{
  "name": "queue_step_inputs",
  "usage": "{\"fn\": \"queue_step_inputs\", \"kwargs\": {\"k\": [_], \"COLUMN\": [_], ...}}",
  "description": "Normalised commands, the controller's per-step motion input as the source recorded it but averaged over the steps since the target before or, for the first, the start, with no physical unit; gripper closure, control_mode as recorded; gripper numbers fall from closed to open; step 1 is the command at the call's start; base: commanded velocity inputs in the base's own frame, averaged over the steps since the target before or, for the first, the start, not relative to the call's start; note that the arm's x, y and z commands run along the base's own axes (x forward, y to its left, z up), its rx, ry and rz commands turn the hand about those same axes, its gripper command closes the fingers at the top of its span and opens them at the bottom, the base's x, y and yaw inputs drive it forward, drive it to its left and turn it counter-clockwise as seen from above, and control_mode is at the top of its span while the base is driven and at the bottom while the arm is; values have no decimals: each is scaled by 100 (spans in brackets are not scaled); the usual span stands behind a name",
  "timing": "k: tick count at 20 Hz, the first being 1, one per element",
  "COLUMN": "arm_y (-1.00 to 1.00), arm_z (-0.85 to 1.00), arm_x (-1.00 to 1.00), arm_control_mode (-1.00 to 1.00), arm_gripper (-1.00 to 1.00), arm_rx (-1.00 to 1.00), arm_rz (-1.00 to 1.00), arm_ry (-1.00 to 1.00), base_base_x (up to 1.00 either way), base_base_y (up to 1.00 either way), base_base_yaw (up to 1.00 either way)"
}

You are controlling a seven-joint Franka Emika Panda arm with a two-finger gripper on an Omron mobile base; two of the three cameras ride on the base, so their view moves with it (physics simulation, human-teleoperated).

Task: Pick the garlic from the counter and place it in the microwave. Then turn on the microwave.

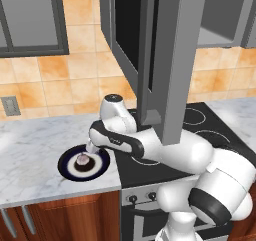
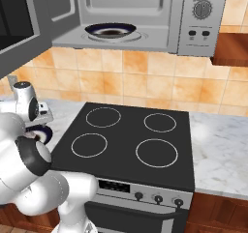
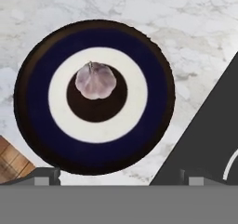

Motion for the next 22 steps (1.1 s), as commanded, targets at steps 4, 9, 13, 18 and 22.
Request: {"fn": "queue_step_inputs", "kwargs": {"k": [4, 9, 13, 18, 22], "arm_y": [26, 22, 17, 14, 10], "arm_z": [-7, -6, -13, -11, -7], "arm_x": [0, 0, 0, 3, 6], "arm_control_mode": [-100, -100, -100, -100, -100], "arm_gripper": [-100, -100, -100, -100, -100], "arm_rx": [-2, -1, -2, -1, -1], "arm_rz": [0, 0, 0, 0, 0], "arm_ry": [0, 0, 0, 0, -1], "base_base_x": [0, 0, 0, 0, 0], "base_base_y": [0, 0, 0, 0, 0], "base_base_yaw": [0, 0, 0, 0, 0]}}
